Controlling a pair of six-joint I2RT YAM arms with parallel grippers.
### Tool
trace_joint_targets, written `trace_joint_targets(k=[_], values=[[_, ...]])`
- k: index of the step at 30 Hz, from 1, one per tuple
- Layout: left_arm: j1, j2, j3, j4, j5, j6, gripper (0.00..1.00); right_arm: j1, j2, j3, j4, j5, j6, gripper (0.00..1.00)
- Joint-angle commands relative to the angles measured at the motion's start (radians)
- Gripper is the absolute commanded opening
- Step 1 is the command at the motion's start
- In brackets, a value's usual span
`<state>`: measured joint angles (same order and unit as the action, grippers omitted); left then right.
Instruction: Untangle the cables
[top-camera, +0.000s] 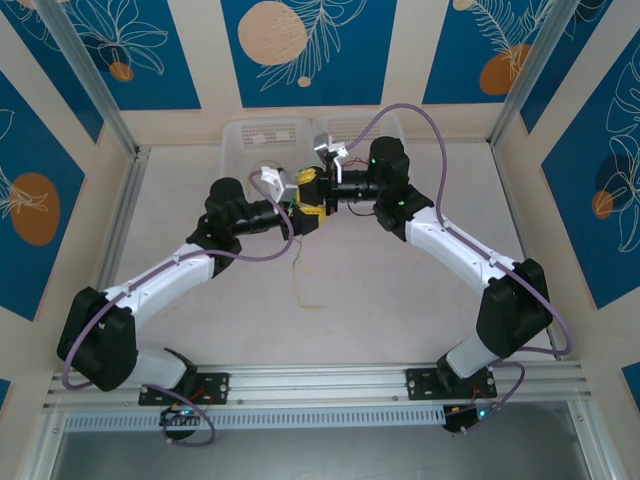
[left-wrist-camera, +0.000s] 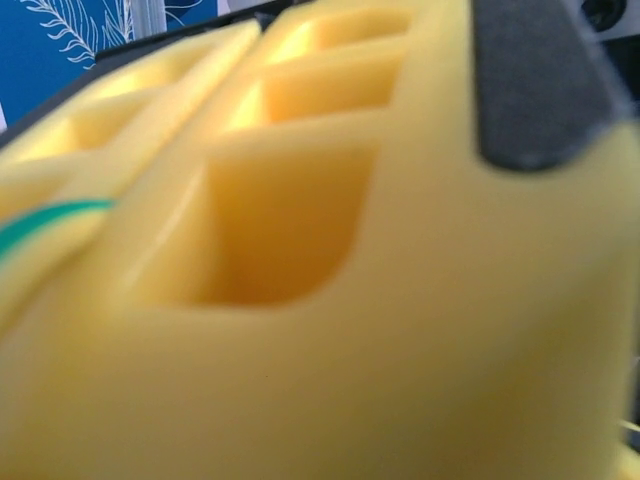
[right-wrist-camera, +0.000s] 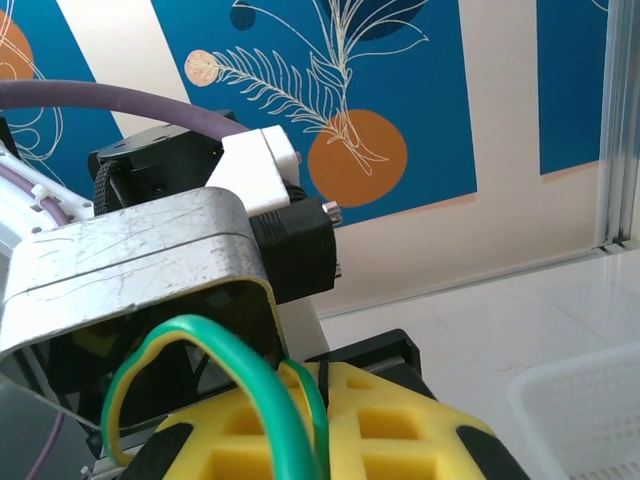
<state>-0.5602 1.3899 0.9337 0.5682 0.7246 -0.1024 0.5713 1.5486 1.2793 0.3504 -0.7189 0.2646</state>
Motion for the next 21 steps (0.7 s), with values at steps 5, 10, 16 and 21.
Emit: trace_joint_targets(k=[5, 10, 16, 21], values=[[-0.049, 0.053, 0.039, -0.083, 0.026, 0.042, 0.00, 0.121, 0.032, 0.042, -0.012, -0.090, 0.046, 0.00], [-0.047, 0.006, 0.009, -0.107, -0.037, 0.075, 0.00, 0.114, -0.004, 0.065, -0.180, -0.037, -0.039, 0.00], [-0.026, -0.021, -0.018, -0.098, -0.110, 0.067, 0.00, 0.094, -0.054, 0.089, -0.384, 0.002, -0.156, 0.54], [0.022, -0.041, -0.029, -0.100, -0.114, 0.052, 0.00, 0.067, -0.165, -0.003, -0.424, 0.103, -0.247, 0.75]])
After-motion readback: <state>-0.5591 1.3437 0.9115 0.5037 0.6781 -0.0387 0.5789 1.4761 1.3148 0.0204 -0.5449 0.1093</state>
